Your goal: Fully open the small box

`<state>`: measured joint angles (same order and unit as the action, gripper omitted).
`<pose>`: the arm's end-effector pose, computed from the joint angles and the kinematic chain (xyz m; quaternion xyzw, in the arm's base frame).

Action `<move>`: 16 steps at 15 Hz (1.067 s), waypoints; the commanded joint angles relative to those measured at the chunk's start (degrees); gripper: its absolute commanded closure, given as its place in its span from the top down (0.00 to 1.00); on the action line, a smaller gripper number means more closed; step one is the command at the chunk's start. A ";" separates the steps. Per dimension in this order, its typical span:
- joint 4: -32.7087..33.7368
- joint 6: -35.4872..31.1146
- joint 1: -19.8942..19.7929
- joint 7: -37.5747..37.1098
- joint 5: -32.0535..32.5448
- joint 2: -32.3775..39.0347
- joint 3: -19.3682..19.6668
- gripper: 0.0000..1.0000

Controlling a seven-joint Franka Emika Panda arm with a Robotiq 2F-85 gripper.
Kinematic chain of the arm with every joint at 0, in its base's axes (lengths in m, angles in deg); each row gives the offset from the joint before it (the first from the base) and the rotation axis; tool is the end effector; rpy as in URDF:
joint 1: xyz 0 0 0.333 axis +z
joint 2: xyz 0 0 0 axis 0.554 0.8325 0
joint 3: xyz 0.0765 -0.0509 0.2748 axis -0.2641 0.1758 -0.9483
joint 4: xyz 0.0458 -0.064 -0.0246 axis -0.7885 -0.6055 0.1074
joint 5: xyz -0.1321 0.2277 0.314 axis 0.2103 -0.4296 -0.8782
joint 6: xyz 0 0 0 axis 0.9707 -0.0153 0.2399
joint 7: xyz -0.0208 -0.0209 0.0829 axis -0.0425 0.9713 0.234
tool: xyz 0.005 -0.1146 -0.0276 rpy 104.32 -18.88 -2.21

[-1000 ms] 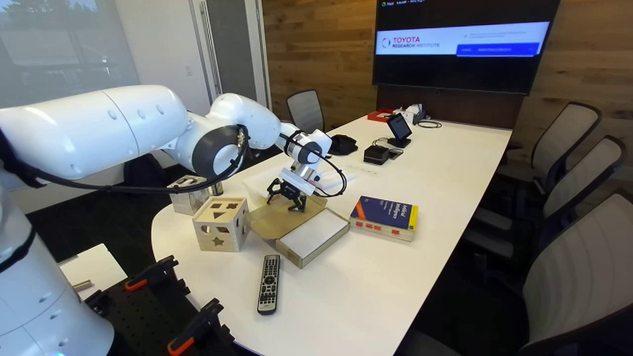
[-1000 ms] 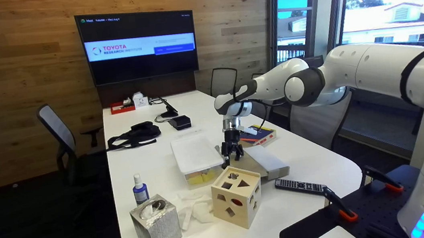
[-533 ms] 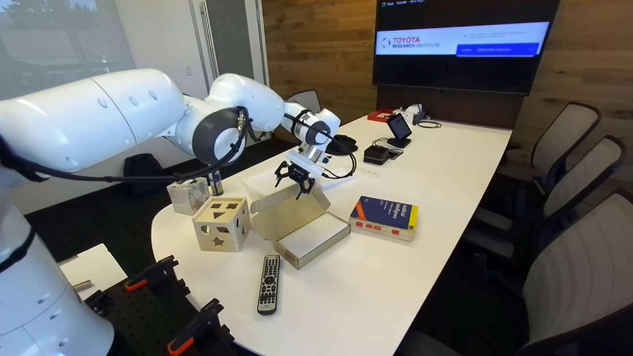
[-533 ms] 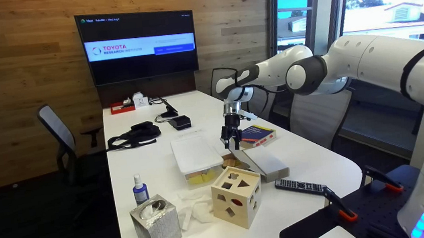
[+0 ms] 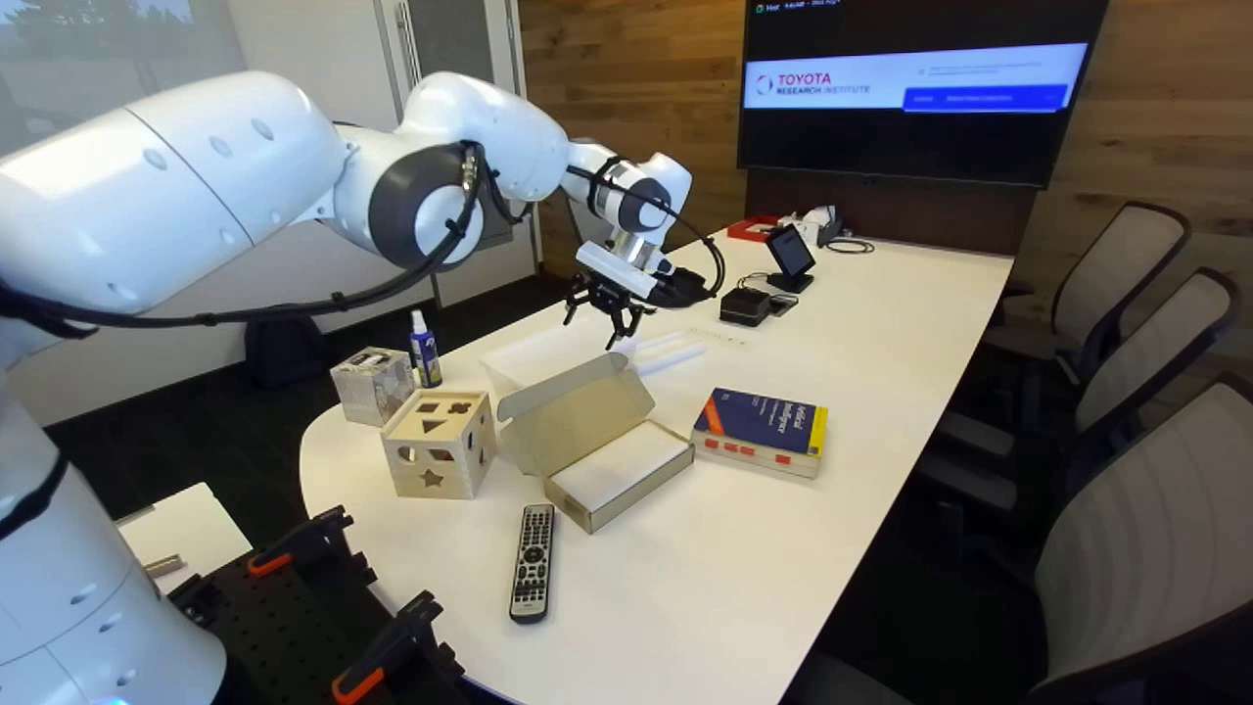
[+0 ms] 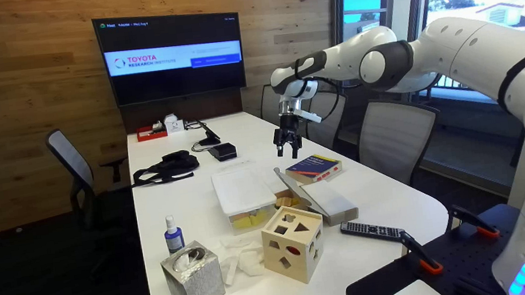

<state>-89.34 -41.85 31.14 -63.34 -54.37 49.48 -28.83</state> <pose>0.7477 0.0596 0.1623 -0.9551 -0.1804 0.1323 0.1944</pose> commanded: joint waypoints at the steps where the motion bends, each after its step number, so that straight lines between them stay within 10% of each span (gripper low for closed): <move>1: -12.86 -2.87 -2.22 -4.80 -0.88 -10.69 1.14 1.00; 16: -47.87 -1.01 -10.25 -2.68 -7.88 -40.24 3.88 1.00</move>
